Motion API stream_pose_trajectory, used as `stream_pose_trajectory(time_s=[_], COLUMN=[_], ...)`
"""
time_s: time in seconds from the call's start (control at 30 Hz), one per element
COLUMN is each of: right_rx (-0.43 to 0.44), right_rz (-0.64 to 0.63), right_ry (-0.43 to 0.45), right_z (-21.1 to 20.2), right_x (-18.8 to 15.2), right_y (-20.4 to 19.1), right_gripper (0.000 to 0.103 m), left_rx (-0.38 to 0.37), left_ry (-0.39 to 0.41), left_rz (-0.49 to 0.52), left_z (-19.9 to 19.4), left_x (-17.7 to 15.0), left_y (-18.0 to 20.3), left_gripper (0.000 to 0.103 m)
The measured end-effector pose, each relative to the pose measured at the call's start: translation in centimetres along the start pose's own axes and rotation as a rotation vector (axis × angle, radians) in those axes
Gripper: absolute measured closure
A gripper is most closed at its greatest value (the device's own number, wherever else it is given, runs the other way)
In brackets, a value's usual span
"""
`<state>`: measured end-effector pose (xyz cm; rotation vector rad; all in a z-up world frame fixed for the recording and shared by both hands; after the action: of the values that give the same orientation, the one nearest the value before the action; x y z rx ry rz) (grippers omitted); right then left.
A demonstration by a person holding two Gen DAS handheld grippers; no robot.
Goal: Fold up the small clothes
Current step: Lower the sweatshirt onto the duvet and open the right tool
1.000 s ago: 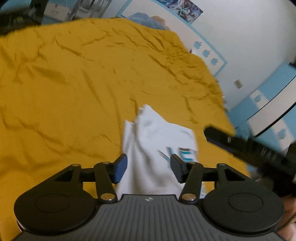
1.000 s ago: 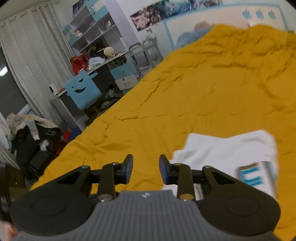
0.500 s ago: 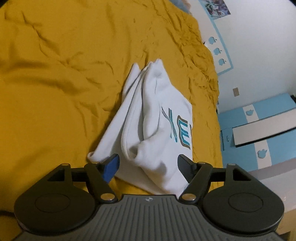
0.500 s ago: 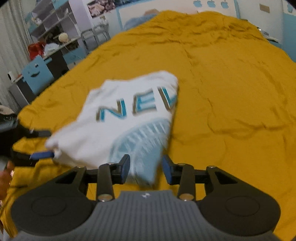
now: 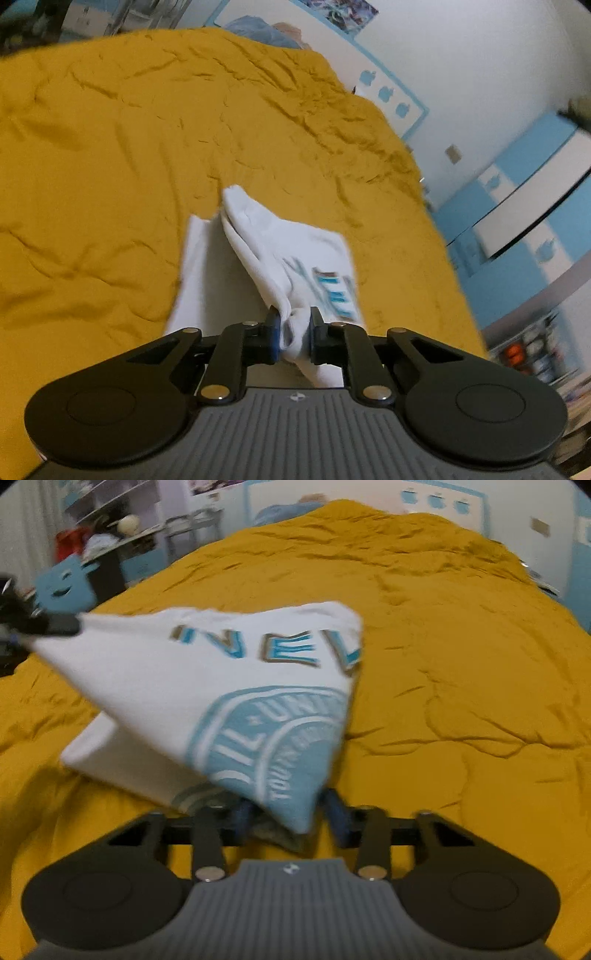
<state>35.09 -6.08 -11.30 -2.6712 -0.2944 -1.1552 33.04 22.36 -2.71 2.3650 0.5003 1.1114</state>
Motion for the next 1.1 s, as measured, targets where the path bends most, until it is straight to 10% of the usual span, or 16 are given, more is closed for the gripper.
stream_pose_trajectory(time_s=[0.13,0.33,1.1], right_rx=[0.049,0.074,0.095], right_rz=[-0.008,-0.006,0.109], right_ry=[-0.021,-0.069,-0.159], right_z=[-1.1,0.0,-0.9], right_x=[-0.2,-2.3,-3.1], right_y=[1.0,1.1,3.4], right_gripper=[0.103,0.103,0.103], left_rx=[0.113,0.168,0.37], left_ry=[-0.089,-0.136,-0.249], left_rz=[-0.005,-0.071,0.195], left_z=[2.1,4.6,2.6], left_x=[-1.8,-5.6,-4.8], left_y=[-3.6,-7.2,-4.4], left_gripper=[0.088,0.088,0.067])
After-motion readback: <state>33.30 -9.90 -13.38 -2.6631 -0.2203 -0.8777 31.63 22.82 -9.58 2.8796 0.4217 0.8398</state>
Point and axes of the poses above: each gripper's, at about its wrist camera, not at the fingertips, and z roughly the way its jaws point, y to its right, x to its top, the point moved 4 cm from there along z, roughly the way its jaws point, and after that the axes turned 6 degrees about y, right-handed, at the moved point
